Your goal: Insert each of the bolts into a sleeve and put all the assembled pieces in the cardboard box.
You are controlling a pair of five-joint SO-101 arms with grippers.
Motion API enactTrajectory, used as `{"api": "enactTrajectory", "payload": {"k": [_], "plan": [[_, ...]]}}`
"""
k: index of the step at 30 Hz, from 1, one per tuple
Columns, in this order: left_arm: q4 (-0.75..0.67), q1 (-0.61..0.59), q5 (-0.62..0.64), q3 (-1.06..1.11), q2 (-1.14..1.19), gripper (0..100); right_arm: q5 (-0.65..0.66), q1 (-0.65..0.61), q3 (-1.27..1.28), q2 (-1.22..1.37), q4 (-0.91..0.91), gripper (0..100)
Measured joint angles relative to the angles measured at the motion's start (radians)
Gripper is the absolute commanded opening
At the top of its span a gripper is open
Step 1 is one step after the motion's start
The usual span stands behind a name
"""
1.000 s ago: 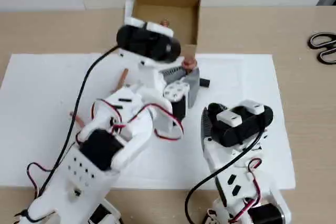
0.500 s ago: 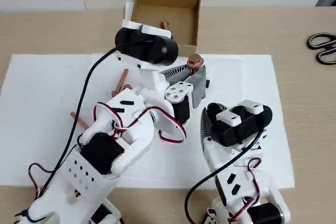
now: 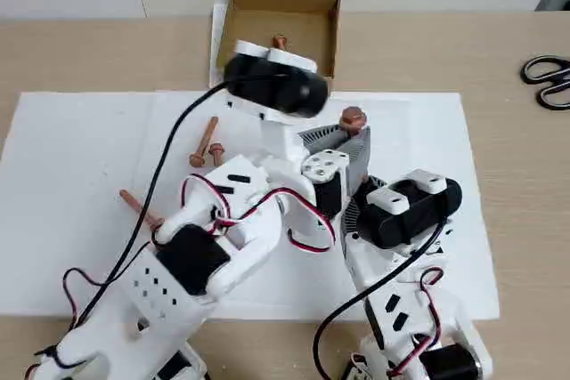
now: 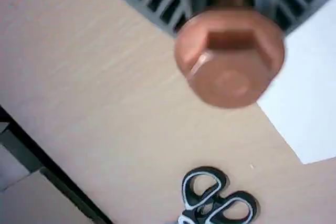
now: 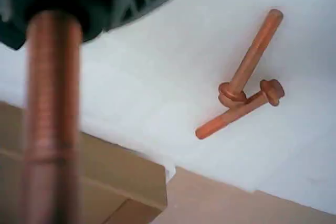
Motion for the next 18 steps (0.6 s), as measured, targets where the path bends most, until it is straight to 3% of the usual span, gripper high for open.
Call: {"api": "enactTrajectory", "payload": {"k": [18], "plan": [[0.002, 0.017, -0.040, 0.071, 0.005, 1, 0.000, -0.003, 0.003, 0.002, 0.000, 0.4]]}}
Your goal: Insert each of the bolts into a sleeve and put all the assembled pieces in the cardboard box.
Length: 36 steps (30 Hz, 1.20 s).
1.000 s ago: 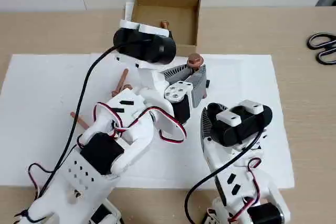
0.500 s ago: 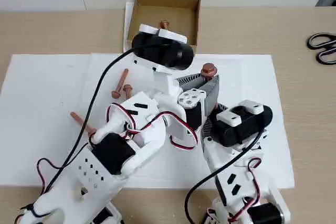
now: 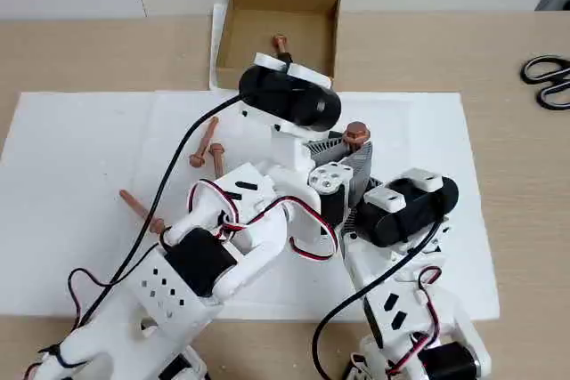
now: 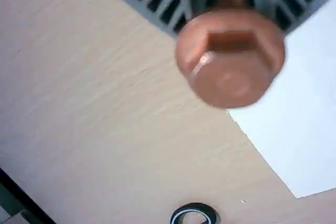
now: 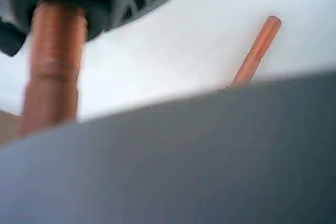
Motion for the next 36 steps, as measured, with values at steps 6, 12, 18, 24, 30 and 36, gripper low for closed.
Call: {"api": "enactTrajectory", "payload": {"k": [6, 12, 18, 24, 30, 36], "plan": [[0.084, 0.044, -0.014, 0.002, 0.003, 1, 0.000, 0.000, -0.002, -0.002, 0.000, 0.4], [0.132, 0.051, -0.032, 0.002, 0.005, 1, 0.000, -0.002, -0.002, -0.002, 0.000, 0.4], [0.170, 0.052, -0.038, -0.003, 0.005, 3, 0.000, -0.003, -0.002, -0.002, 0.002, 0.4], [0.288, 0.052, -0.037, -0.046, 0.003, 26, 0.002, 0.006, 0.003, -0.002, 0.002, 0.4], [0.503, 0.043, -0.035, -0.176, 0.005, 29, 0.002, -0.003, -0.003, -0.014, 0.002, 0.4], [0.718, -0.069, -0.061, -0.359, -0.002, 29, 0.002, 0.002, 0.002, -0.003, 0.002, 0.4]]}}
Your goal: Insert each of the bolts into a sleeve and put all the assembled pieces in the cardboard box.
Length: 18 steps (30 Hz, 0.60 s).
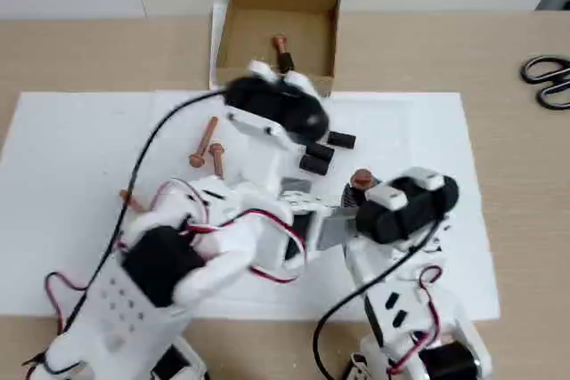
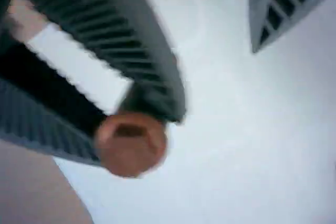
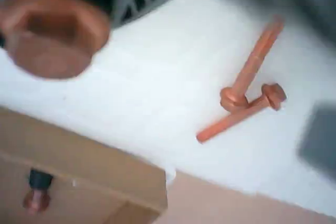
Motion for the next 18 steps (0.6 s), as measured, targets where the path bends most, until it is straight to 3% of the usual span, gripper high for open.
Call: {"api": "enactTrajectory", "payload": {"k": [8, 18], "plan": [[0.110, -0.298, -0.127, -0.120, -0.209, 29, 0.000, -0.002, 0.002, 0.003, 0.000, 0.4], [0.180, -0.655, -0.138, -0.086, -0.304, 29, 0.000, 0.002, 0.018, 0.006, -0.006, 0.4]]}}
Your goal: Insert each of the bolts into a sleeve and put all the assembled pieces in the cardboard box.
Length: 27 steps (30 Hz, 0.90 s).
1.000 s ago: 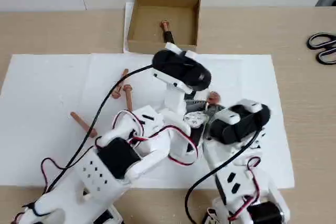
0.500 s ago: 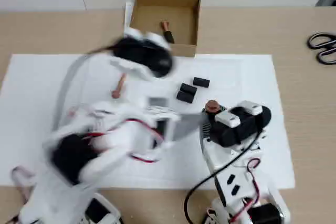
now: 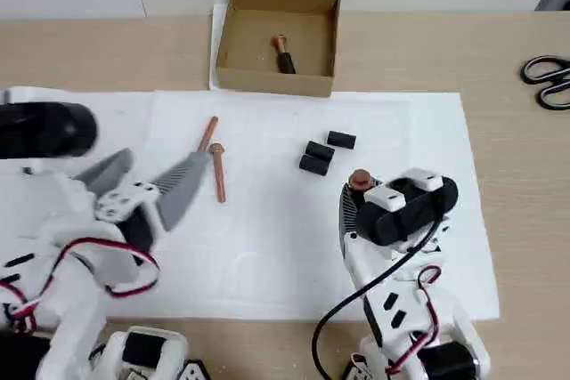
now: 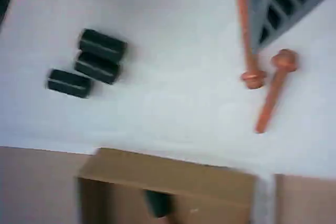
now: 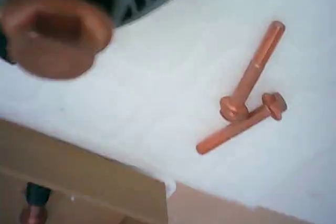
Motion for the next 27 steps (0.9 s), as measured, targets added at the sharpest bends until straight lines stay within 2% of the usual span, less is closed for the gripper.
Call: {"api": "enactTrajectory", "payload": {"k": [7, 16, 27], "plan": [[-0.018, -0.048, -0.003, 0.183, 0.003, 29, 0.000, 0.011, 0.005, 0.112, -0.130, 0.4], [-0.063, -0.051, -0.115, 0.282, -0.002, 29, 0.000, 0.087, -0.020, 0.563, -0.542, 0.4], [-0.063, -0.084, -0.126, 0.282, 0.000, 29, 0.000, 0.103, -0.572, 1.349, -0.712, 0.4]]}}
